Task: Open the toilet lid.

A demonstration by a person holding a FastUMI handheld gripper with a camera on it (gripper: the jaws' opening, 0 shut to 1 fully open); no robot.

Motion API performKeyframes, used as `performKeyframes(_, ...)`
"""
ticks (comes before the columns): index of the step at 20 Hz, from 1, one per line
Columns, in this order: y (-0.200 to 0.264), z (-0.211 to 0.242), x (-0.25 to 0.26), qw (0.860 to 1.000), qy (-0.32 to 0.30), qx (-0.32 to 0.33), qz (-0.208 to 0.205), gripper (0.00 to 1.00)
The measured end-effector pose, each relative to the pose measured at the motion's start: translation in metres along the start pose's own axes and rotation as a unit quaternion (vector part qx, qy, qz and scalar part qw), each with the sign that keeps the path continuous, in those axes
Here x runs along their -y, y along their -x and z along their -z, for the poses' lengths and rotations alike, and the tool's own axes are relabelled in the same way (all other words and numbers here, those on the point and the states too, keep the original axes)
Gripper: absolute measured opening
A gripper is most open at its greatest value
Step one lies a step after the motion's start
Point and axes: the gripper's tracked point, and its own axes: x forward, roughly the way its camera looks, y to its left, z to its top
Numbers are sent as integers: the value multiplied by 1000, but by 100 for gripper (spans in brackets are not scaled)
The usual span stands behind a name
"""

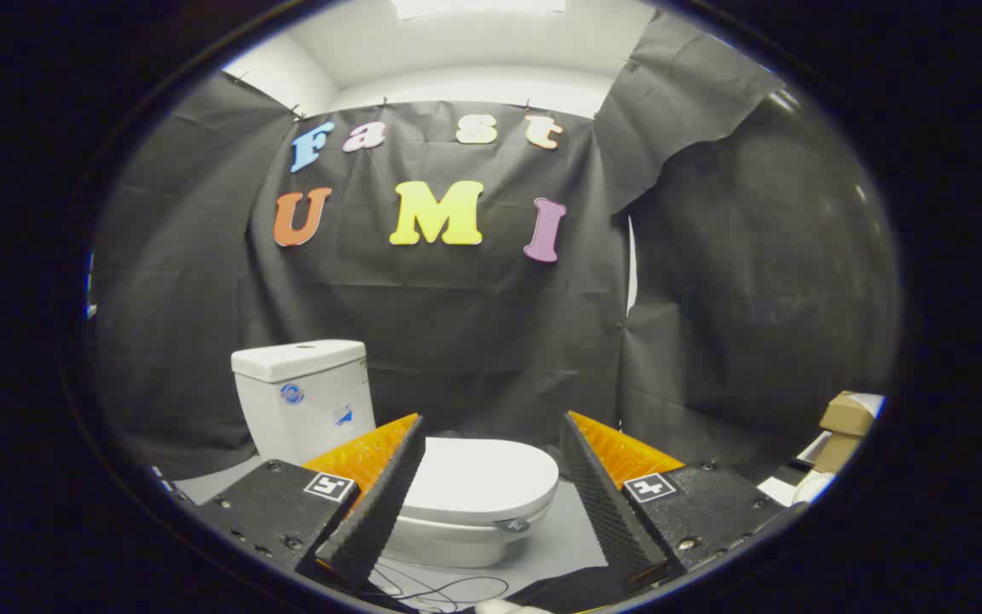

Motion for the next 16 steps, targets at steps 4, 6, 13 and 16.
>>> performKeyframes(4,4,0,-14,999,36,8,-14,100)
performKeyframes(6,5,-3,-23,999,39,10,-22,100)
performKeyframes(13,15,5,-24,999,38,6,-24,100)
performKeyframes(16,15,12,-27,999,35,-1,-26,100)
